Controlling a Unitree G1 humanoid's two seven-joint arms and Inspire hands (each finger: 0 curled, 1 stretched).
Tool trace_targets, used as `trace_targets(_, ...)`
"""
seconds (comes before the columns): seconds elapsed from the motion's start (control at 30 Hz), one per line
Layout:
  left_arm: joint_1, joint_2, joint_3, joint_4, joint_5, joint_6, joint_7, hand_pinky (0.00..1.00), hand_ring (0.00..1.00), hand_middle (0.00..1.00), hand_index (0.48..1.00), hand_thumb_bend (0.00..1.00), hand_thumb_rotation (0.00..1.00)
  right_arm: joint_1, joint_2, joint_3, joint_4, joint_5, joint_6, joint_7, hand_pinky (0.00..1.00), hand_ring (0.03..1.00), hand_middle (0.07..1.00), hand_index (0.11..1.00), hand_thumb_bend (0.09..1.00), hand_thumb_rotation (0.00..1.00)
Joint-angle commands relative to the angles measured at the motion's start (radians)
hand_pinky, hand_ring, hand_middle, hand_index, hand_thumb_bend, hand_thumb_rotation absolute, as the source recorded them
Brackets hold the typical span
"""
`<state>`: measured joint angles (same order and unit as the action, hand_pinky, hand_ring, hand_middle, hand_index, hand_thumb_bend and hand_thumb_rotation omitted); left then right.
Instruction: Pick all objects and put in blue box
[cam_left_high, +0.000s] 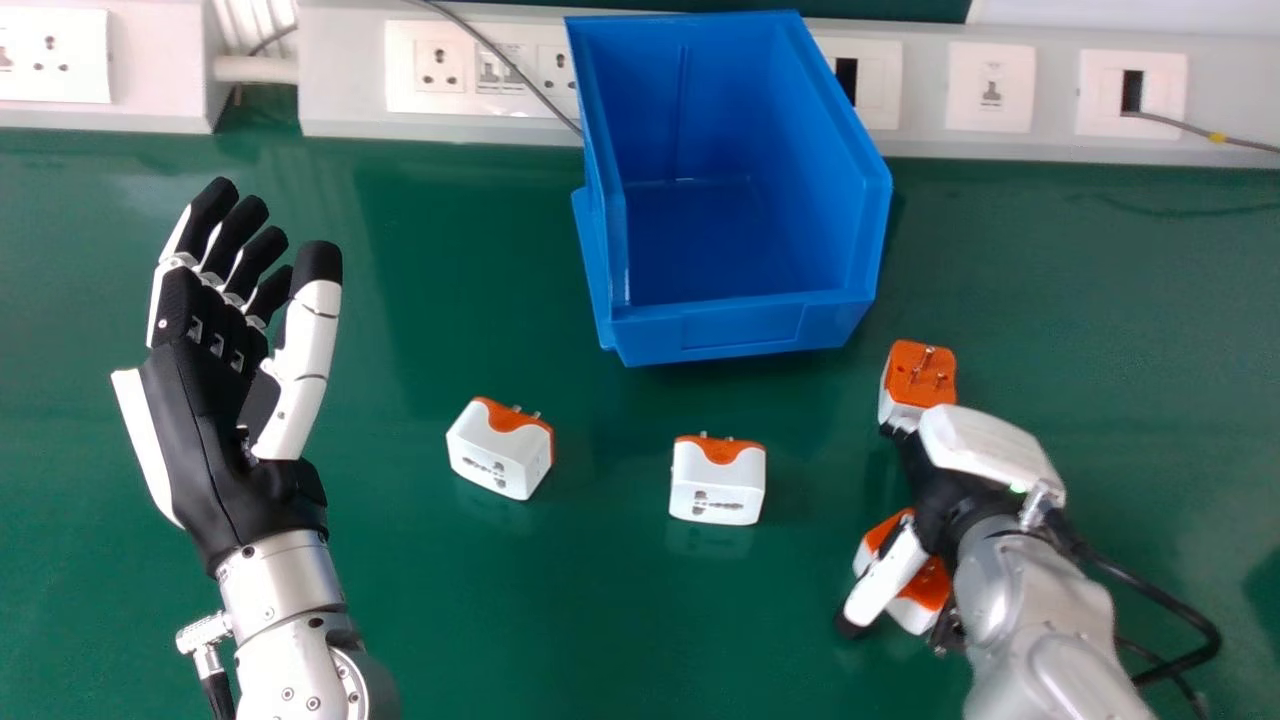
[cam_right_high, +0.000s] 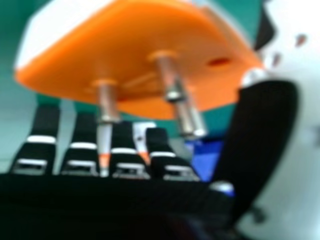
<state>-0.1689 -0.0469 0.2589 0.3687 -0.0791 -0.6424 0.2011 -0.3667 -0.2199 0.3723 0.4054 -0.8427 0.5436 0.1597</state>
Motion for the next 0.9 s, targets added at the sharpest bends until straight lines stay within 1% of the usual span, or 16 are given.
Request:
trace_targets(0.0, -0.014, 0.0, -0.012, -0.026, 0.023, -0.004, 0.007, 0.78, 0.79, 0.81, 0.8, 0.69, 0.39, 0.081, 0.012, 0.002, 0.114, 0.087, -0.009, 0.043, 0.58, 0.696, 0.756, 0.765, 0.758, 0.06)
trace_targets(0.03, -0.014, -0.001, -0.013, -0.024, 0.024, -0.005, 0.008, 0.78, 0.79, 0.81, 0.8, 0.69, 0.39, 0.082, 0.009, -0.001, 0.116, 0.09, -0.024, 0.03, 0.58, 0.696, 0.756, 0.765, 0.758, 0.06)
trace_targets(0.07, -0.015, -0.001, -0.014, -0.023, 0.023, -0.005, 0.008, 0.77, 0.79, 0.81, 0.8, 0.69, 0.39, 0.084, 0.006, -0.004, 0.117, 0.094, -0.042, 0.019, 0.54, 0.644, 0.703, 0.715, 0.707, 0.05)
trace_targets(0.2, -0.019, 0.002, -0.015, -0.016, 0.018, -0.008, 0.006, 0.77, 0.79, 0.81, 0.8, 0.69, 0.39, 0.088, 0.002, -0.011, 0.112, 0.102, -0.064, 0.008, 0.54, 0.644, 0.703, 0.715, 0.707, 0.05)
trace_targets(0.23, -0.02, 0.002, -0.015, -0.015, 0.018, -0.008, 0.005, 0.77, 0.79, 0.81, 0.8, 0.69, 0.39, 0.088, 0.002, -0.012, 0.109, 0.103, -0.063, 0.01, 0.5, 0.599, 0.661, 0.679, 0.665, 0.04)
trace_targets(0.3, -0.021, 0.003, -0.014, -0.013, 0.018, -0.01, 0.005, 0.77, 0.79, 0.81, 0.8, 0.69, 0.39, 0.091, 0.0, -0.017, 0.1, 0.105, -0.064, 0.013, 0.5, 0.599, 0.661, 0.679, 0.665, 0.04)
trace_targets(0.4, -0.024, 0.003, -0.014, -0.012, 0.023, -0.013, 0.008, 0.77, 0.79, 0.81, 0.8, 0.69, 0.39, 0.094, -0.006, -0.023, 0.093, 0.116, -0.074, 0.018, 0.5, 0.599, 0.661, 0.679, 0.665, 0.04)
trace_targets(0.43, -0.026, 0.003, -0.014, -0.011, 0.024, -0.013, 0.009, 0.77, 0.79, 0.81, 0.8, 0.69, 0.39, 0.094, -0.009, -0.023, 0.09, 0.12, -0.077, 0.021, 0.46, 0.563, 0.626, 0.656, 0.63, 0.03)
trace_targets(0.53, -0.031, 0.003, -0.014, -0.003, 0.026, -0.018, 0.011, 0.77, 0.79, 0.81, 0.8, 0.69, 0.39, 0.092, -0.018, -0.024, 0.084, 0.134, -0.089, 0.025, 0.46, 0.563, 0.626, 0.656, 0.63, 0.03)
trace_targets(0.57, -0.033, 0.004, -0.013, 0.001, 0.026, -0.02, 0.01, 0.77, 0.79, 0.81, 0.8, 0.69, 0.39, 0.093, -0.021, -0.026, 0.078, 0.139, -0.091, 0.026, 0.44, 0.539, 0.601, 0.629, 0.604, 0.02)
trace_targets(0.73, -0.036, 0.004, -0.013, 0.009, 0.023, -0.026, 0.007, 0.77, 0.79, 0.81, 0.8, 0.69, 0.39, 0.1, -0.026, -0.032, 0.047, 0.163, -0.091, 0.015, 0.44, 0.539, 0.601, 0.629, 0.604, 0.02)
trace_targets(0.77, -0.037, 0.004, -0.013, 0.009, 0.023, -0.026, 0.007, 0.77, 0.79, 0.81, 0.801, 0.69, 0.39, 0.099, -0.025, -0.031, 0.049, 0.166, -0.09, 0.015, 0.42, 0.519, 0.58, 0.607, 0.583, 0.02)
trace_targets(0.87, -0.036, 0.004, -0.013, 0.009, 0.021, -0.03, 0.004, 0.77, 0.79, 0.81, 0.801, 0.69, 0.39, 0.103, -0.026, -0.032, 0.033, 0.165, -0.084, 0.014, 0.42, 0.519, 0.58, 0.607, 0.583, 0.02)
